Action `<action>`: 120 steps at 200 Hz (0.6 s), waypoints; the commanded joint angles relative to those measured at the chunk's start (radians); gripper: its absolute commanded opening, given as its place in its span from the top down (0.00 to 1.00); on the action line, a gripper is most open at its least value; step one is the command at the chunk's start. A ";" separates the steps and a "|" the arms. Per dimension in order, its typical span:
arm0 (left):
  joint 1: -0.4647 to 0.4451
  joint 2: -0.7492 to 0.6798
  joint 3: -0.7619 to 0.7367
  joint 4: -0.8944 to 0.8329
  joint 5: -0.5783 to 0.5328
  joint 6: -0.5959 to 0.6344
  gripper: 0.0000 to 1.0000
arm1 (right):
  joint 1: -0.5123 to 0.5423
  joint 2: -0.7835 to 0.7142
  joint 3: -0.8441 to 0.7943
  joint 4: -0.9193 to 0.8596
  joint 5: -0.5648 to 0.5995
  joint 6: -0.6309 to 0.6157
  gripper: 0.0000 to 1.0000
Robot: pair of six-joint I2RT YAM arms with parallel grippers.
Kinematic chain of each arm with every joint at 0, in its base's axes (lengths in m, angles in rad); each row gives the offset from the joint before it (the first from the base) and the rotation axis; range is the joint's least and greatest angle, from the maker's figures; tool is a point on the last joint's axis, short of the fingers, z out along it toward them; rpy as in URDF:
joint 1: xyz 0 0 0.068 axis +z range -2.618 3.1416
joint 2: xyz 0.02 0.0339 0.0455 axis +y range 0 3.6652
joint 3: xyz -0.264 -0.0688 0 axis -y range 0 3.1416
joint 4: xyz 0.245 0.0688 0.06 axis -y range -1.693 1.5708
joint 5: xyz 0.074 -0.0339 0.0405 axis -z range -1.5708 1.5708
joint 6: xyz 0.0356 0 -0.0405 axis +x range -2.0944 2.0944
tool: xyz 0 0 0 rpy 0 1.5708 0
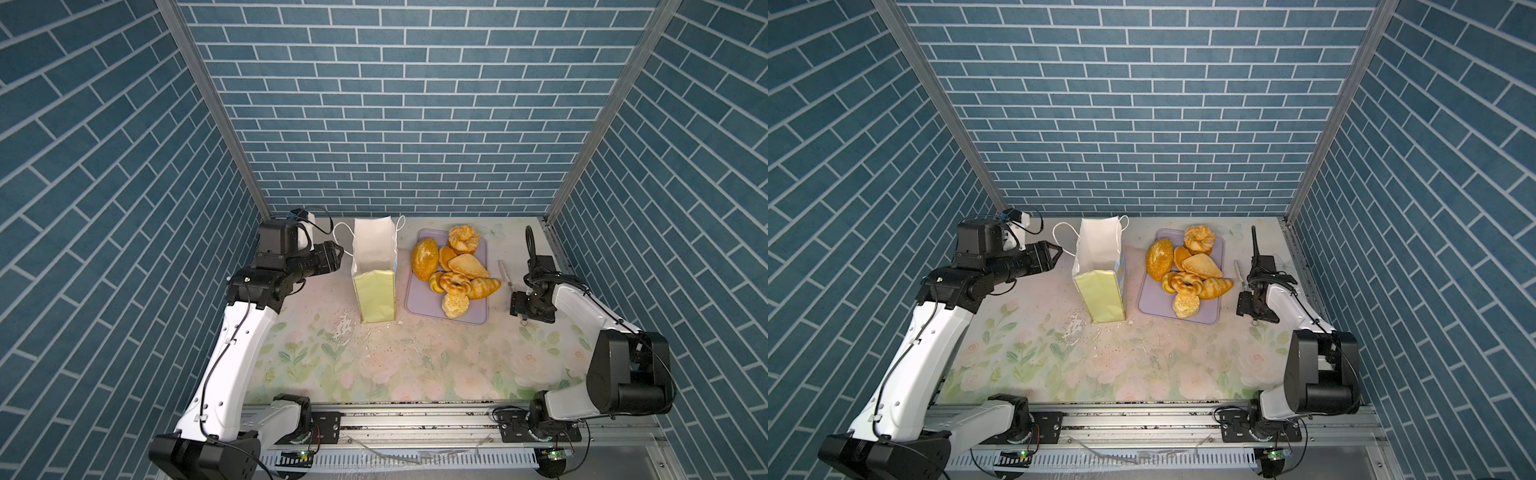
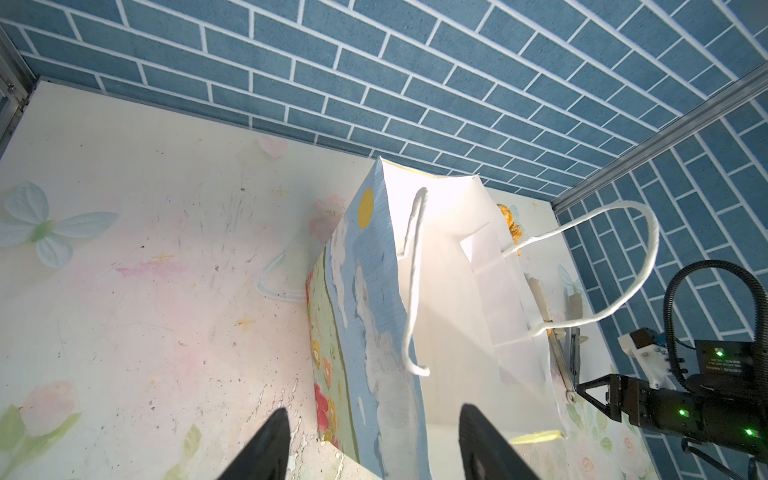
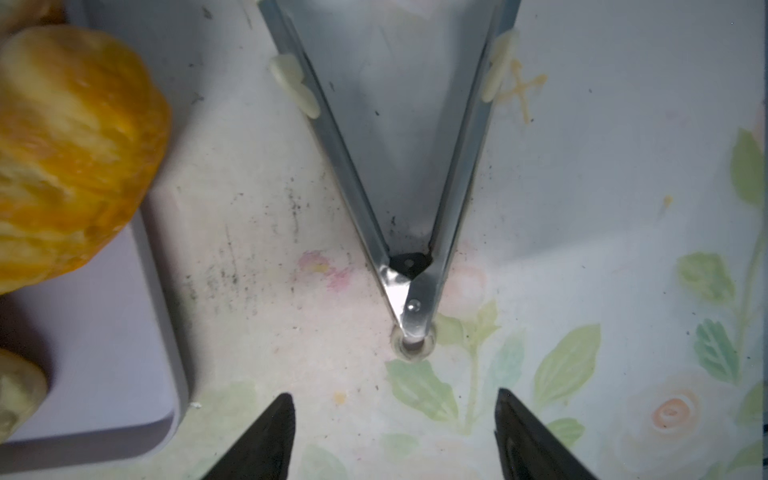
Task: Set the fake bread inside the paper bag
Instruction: 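Grasp the metal tongs at their hinge end with the right gripper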
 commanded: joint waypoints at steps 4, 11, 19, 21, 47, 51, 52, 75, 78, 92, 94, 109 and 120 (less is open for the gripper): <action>-0.003 -0.021 -0.020 -0.011 -0.014 -0.005 0.34 | -0.024 0.053 0.004 0.042 -0.029 0.004 0.25; -0.003 -0.023 -0.024 -0.010 -0.016 -0.010 0.34 | -0.026 0.069 0.012 0.045 -0.033 -0.005 0.25; -0.002 -0.027 -0.030 -0.005 -0.020 -0.013 0.34 | -0.030 0.086 0.024 0.047 -0.033 -0.012 0.26; -0.003 -0.028 -0.031 -0.005 -0.022 -0.013 0.34 | -0.031 0.091 0.026 0.048 -0.033 -0.014 0.26; -0.003 -0.028 -0.042 0.000 -0.030 -0.011 0.33 | -0.050 0.156 0.052 0.063 -0.039 -0.029 0.26; -0.003 -0.023 -0.040 -0.003 -0.030 -0.008 0.33 | -0.052 0.166 0.054 0.066 -0.042 -0.030 0.26; -0.003 -0.022 -0.040 -0.003 -0.030 -0.008 0.34 | -0.054 0.167 0.054 0.066 -0.043 -0.030 0.26; -0.003 0.012 -0.014 -0.018 -0.039 0.014 0.33 | -0.068 0.211 0.066 0.084 -0.062 -0.031 0.28; -0.003 0.015 -0.012 -0.018 -0.040 0.019 0.33 | -0.068 0.214 0.070 0.085 -0.063 -0.031 0.29; -0.003 0.036 0.007 -0.018 -0.044 0.024 0.33 | -0.068 0.226 0.078 0.097 -0.068 -0.031 0.30; -0.003 0.038 0.010 -0.017 -0.044 0.024 0.33 | -0.068 0.228 0.080 0.098 -0.067 -0.031 0.30; -0.003 0.059 0.026 -0.012 -0.042 0.024 0.33 | -0.069 0.244 0.098 0.102 -0.066 -0.033 0.31; -0.002 0.071 0.037 -0.010 -0.039 0.022 0.33 | -0.069 0.260 0.114 0.104 -0.061 -0.035 0.31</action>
